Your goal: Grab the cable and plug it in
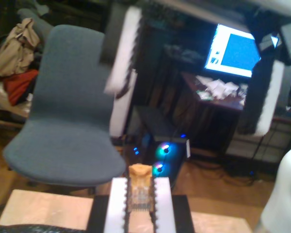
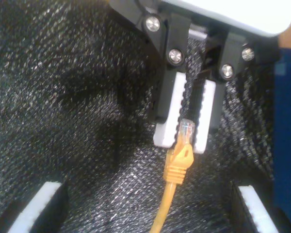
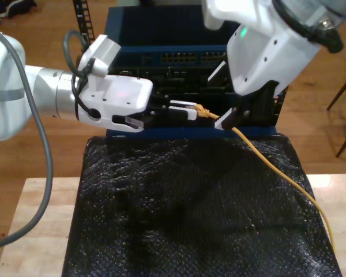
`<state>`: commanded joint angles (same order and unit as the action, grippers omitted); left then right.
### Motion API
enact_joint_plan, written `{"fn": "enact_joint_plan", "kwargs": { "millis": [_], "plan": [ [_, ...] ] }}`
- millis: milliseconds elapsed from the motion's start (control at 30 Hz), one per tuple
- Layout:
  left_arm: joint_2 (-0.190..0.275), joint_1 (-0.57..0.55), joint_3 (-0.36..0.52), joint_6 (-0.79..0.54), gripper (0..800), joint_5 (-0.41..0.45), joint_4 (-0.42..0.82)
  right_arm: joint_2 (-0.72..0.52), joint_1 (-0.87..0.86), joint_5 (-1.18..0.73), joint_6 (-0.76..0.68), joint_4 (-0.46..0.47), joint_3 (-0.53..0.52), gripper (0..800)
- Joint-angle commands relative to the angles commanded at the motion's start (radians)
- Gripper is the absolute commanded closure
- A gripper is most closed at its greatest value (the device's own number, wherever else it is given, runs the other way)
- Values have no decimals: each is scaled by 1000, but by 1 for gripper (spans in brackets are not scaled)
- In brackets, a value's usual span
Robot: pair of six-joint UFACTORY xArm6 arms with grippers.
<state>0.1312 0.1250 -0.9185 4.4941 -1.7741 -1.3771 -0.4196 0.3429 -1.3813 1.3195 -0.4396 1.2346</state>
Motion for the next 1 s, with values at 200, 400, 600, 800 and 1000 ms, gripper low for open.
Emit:
{"fn": "enact_joint_plan", "kwargs": {
  "millis": [200, 400, 600, 800, 1000],
  "plan": [
    [-54, 18, -15, 28, 797, -87, -48, -61, 0, 3, 66, 2, -11, 9],
    [-61, 20, -26, 35, 797, -106, -51, -98, -2, 5, 89, 2, -31, 8],
    [-68, 25, -29, 80, 797, -152, -63, -135, 2, 29, 120, 2, -60, 8],
    [-94, 35, -49, 123, 797, -190, -71, -190, 2, 163, 147, 2, -138, 8],
    [-97, 37, -51, 124, 798, -207, -71, -201, 3, 190, 149, 0, -153, 8]
  ]
}}
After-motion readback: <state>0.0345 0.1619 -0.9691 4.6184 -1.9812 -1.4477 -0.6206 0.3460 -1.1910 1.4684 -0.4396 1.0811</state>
